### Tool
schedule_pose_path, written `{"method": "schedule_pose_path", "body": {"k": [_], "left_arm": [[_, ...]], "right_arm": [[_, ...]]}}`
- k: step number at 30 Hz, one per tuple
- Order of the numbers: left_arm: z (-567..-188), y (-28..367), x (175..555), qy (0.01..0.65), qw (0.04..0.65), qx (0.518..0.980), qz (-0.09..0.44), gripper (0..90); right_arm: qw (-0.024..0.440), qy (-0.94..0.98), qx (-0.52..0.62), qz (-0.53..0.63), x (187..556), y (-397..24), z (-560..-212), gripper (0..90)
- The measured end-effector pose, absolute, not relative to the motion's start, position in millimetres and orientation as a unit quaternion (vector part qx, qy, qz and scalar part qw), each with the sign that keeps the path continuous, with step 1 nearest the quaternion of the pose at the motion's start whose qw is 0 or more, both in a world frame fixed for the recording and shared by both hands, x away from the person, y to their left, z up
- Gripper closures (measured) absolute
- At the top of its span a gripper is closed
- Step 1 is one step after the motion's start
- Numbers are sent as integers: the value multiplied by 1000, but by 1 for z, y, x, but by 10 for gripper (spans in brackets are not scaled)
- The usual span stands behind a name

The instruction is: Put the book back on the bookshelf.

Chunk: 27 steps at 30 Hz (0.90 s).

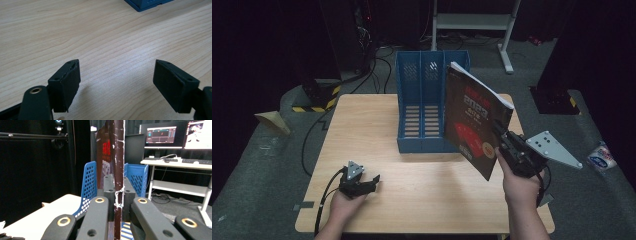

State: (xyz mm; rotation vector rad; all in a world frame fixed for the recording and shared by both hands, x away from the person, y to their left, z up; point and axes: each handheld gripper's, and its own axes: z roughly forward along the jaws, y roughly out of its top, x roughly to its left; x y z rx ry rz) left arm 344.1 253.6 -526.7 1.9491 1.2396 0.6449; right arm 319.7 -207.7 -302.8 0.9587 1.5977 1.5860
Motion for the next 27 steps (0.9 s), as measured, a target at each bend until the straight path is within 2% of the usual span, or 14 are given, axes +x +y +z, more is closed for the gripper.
{"method": "schedule_pose_path", "body": {"k": [27], "left_arm": [[-527, 252, 346, 474, 355, 770, 237, 201]], "right_arm": [[361, 585, 406, 602, 369, -207, -285, 865]]}}
